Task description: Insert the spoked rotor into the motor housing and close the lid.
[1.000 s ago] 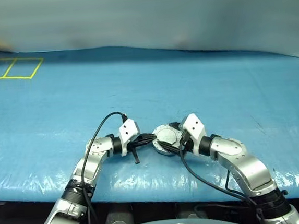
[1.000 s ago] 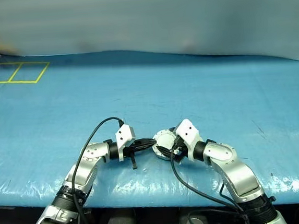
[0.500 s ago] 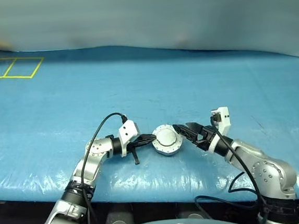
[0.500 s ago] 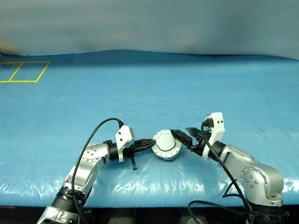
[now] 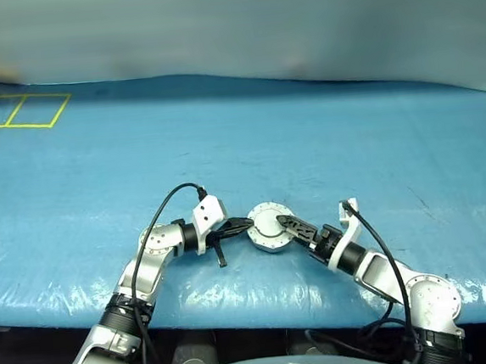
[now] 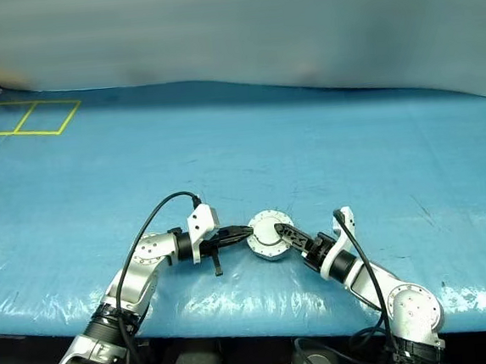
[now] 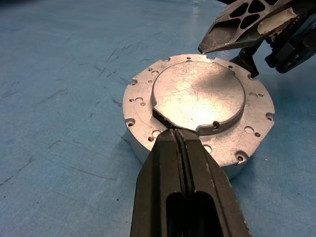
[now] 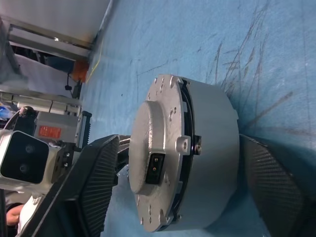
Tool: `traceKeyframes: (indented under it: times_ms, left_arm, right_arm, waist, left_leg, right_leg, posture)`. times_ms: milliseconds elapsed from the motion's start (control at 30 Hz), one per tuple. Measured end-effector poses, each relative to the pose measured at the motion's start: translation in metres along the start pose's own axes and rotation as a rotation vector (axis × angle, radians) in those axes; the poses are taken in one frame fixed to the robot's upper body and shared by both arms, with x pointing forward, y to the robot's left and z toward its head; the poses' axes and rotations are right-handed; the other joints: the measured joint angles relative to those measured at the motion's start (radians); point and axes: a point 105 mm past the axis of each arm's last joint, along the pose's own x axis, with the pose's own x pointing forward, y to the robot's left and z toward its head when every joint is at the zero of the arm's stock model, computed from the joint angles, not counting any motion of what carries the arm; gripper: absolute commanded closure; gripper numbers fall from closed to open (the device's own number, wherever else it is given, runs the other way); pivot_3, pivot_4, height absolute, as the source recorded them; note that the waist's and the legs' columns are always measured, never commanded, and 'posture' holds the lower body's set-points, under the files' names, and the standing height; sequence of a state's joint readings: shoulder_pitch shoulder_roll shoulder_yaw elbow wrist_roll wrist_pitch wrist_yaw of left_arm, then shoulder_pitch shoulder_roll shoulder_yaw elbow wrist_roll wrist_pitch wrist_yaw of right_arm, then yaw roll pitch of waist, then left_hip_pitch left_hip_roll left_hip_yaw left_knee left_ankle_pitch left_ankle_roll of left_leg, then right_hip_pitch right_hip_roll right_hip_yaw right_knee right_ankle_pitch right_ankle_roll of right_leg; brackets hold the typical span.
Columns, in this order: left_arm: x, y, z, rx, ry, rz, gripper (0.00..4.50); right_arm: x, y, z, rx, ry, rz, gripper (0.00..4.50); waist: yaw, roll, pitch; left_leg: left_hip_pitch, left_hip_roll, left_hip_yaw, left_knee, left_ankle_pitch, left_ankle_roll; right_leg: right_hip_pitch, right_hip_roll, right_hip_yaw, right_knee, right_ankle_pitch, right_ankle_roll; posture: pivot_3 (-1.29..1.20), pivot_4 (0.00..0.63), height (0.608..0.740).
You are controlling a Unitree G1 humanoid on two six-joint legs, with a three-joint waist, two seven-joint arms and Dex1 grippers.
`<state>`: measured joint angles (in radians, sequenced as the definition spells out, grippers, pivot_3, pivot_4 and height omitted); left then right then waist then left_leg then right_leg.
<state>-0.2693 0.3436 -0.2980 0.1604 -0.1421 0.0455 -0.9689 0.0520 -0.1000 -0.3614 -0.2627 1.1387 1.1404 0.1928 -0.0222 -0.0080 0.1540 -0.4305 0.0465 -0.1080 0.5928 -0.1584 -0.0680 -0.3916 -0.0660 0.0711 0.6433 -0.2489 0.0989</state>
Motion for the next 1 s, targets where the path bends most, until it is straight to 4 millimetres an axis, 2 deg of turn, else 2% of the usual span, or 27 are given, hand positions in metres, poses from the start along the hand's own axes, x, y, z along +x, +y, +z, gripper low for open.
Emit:
traceKeyframes:
  times_ms: [133, 267, 667, 967, 1000]
  left_arm:
    - [-0.003, 0.001, -0.003, 0.001, 0.007, 0.017, 4.50]
    - [-0.004, 0.001, -0.005, 0.002, 0.013, 0.022, 4.50]
    - [-0.002, 0.001, -0.004, -0.028, -0.014, 0.044, 4.50]
    - [-0.011, 0.003, -0.003, -0.322, -0.197, 0.176, 4.50]
    - [-0.011, 0.004, -0.002, -0.340, -0.214, 0.194, 4.21]
  right_arm:
    - [0.002, 0.001, 0.000, 0.048, -0.024, 0.024, 2.61]
    - [0.002, 0.002, 0.001, 0.059, -0.036, 0.027, 3.33]
    - [0.002, 0.002, 0.002, 0.062, -0.038, 0.020, 3.33]
    - [0.008, 0.005, 0.009, 0.133, -0.129, 0.033, 3.33]
    - [0.009, 0.005, 0.012, 0.141, -0.150, 0.032, 3.33]
  waist:
    - [-0.003, 0.001, 0.000]
    - [-0.003, 0.002, 0.000]
    - [-0.005, 0.002, -0.001]
    - [-0.020, 0.007, 0.003]
    - [-0.019, 0.007, 0.004]
  left_leg:
    - [0.000, 0.000, 0.000, 0.000, 0.000, 0.000]
    - [0.000, 0.000, 0.000, 0.000, 0.000, 0.000]
    - [0.000, 0.000, 0.000, 0.000, 0.000, 0.000]
    - [-0.009, 0.000, 0.000, -0.001, 0.000, 0.001]
    - [-0.009, 0.000, 0.000, -0.001, 0.000, 0.001]
  right_leg:
    - [-0.001, 0.000, 0.000, 0.000, 0.000, 0.000]
    - [-0.002, 0.000, 0.000, 0.000, 0.000, 0.000]
    - [-0.002, 0.000, 0.000, 0.000, 0.000, 0.000]
    - [-0.006, 0.001, 0.000, 0.001, 0.000, 0.000]
    - [-0.007, 0.001, 0.000, 0.001, 0.000, 0.000]
  posture:
    - [0.00, 0.150, 0.740]
    - [0.00, 0.150, 0.740]
    - [0.00, 0.150, 0.740]
    - [0.00, 0.150, 0.740]
    - [0.00, 0.150, 0.740]
